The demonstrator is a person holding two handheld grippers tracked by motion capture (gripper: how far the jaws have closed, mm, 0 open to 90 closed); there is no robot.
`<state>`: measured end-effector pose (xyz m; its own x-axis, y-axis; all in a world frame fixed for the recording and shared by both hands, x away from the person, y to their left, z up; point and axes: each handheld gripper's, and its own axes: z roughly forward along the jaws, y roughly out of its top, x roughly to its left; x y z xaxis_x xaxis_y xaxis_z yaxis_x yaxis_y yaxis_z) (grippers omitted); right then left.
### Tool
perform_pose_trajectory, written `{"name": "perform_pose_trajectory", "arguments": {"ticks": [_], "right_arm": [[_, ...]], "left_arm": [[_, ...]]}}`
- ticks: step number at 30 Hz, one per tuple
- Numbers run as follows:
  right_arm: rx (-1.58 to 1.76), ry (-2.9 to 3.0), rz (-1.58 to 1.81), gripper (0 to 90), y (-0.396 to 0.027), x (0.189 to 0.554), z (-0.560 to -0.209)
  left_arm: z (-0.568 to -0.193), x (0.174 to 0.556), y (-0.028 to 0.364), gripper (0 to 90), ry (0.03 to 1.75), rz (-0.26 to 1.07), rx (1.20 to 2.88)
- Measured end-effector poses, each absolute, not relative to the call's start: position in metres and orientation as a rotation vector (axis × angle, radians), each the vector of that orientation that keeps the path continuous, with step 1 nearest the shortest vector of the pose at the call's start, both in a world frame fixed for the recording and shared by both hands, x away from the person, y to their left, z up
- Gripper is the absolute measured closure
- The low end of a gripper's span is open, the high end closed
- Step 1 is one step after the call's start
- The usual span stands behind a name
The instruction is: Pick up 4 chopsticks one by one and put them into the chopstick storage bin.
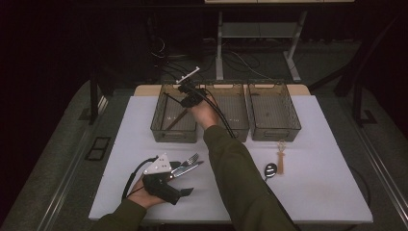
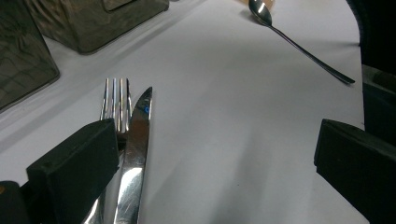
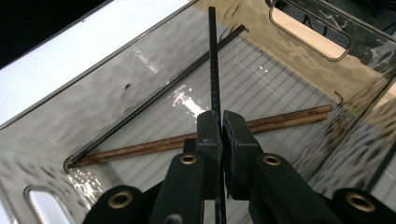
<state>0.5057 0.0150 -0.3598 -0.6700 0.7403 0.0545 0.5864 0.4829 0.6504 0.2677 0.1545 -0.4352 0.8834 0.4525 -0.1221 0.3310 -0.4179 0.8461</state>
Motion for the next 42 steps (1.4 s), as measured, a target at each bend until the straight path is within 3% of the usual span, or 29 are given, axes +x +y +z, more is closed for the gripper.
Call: {"name": "perform_pose_trajectory", "arguments": {"ticks": [7, 9, 22, 29, 42], "right_arm": [[1.148, 2.499, 0.941, 85.0, 0.024, 0.510, -0.367], [1.141, 2.489, 0.960, 76.7, 0.024, 0.510, -0.367], [1.129, 2.485, 1.057, 52.8, 0.015, 0.507, -0.358], [1.081, 2.464, 1.134, 47.3, 0.000, 0.495, -0.349], [1.012, 2.465, 1.283, 28.7, -0.038, 0.463, -0.346]], "left_arm": [[-0.435, 0.268, 0.155, 0.0, 0.565, 0.145, 2.046], [-0.435, 0.268, 0.155, 0.0, 0.563, 0.144, 2.045], [-0.435, 0.268, 0.156, 0.0, 0.563, 0.149, 2.044], [-0.435, 0.268, 0.156, 0.0, 0.565, 0.149, 2.046], [-0.435, 0.269, 0.157, 0.0, 0.565, 0.159, 2.057]]}}
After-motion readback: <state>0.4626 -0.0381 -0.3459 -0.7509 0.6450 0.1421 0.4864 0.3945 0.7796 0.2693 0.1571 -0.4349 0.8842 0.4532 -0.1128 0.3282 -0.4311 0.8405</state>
